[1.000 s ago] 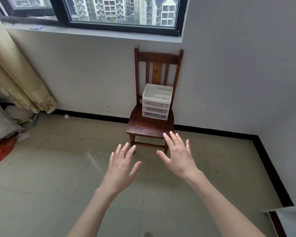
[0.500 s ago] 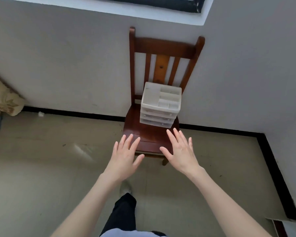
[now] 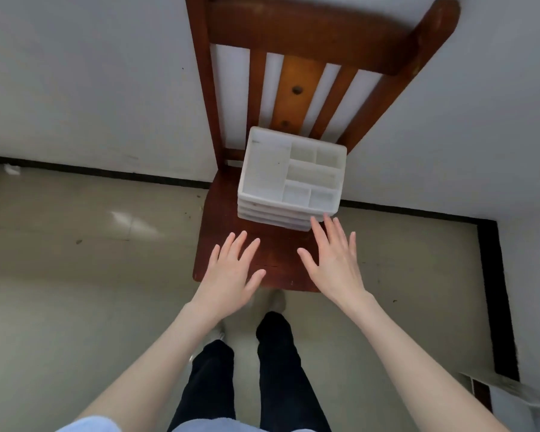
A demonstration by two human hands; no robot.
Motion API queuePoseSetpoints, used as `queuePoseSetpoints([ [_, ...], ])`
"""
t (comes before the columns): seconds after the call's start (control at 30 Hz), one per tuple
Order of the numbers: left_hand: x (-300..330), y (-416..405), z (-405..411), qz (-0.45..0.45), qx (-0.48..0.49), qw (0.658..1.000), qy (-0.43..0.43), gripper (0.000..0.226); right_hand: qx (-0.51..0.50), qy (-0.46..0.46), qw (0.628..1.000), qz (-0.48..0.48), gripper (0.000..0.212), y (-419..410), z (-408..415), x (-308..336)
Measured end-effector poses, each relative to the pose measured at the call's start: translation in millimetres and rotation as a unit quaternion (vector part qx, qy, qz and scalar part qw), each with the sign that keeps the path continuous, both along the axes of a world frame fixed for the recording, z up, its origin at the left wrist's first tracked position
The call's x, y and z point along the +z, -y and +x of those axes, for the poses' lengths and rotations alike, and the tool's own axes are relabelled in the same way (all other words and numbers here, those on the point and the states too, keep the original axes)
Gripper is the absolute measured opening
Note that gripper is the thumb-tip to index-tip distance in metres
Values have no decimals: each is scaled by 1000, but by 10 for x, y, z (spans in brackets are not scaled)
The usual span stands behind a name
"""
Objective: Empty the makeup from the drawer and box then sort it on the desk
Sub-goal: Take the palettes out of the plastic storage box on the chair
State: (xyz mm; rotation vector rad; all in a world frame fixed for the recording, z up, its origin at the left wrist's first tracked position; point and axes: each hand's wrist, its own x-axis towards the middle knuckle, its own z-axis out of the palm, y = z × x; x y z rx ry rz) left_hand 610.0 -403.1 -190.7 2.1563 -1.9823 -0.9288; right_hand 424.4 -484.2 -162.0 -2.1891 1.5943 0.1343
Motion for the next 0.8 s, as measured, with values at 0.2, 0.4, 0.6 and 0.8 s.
queuePoseSetpoints([
  [0.2, -648, 688, -375, 67, 222, 952, -198, 56, 75, -33, 996, -22, 64, 802, -60, -615],
  [0.4, -1234, 1342, -568, 128, 638, 516, -557, 54, 134, -25, 990, -41, 63, 1242, -187, -1063],
  [0.6, -1507, 1597, -602, 96, 645, 323, -685, 47, 128, 1, 989, -73, 63, 1238, -238, -1338],
  [0.8, -1647, 1522, -657, 101, 643, 296, -699, 55, 119, 8, 990, -81, 64, 1227, -237, -1402],
])
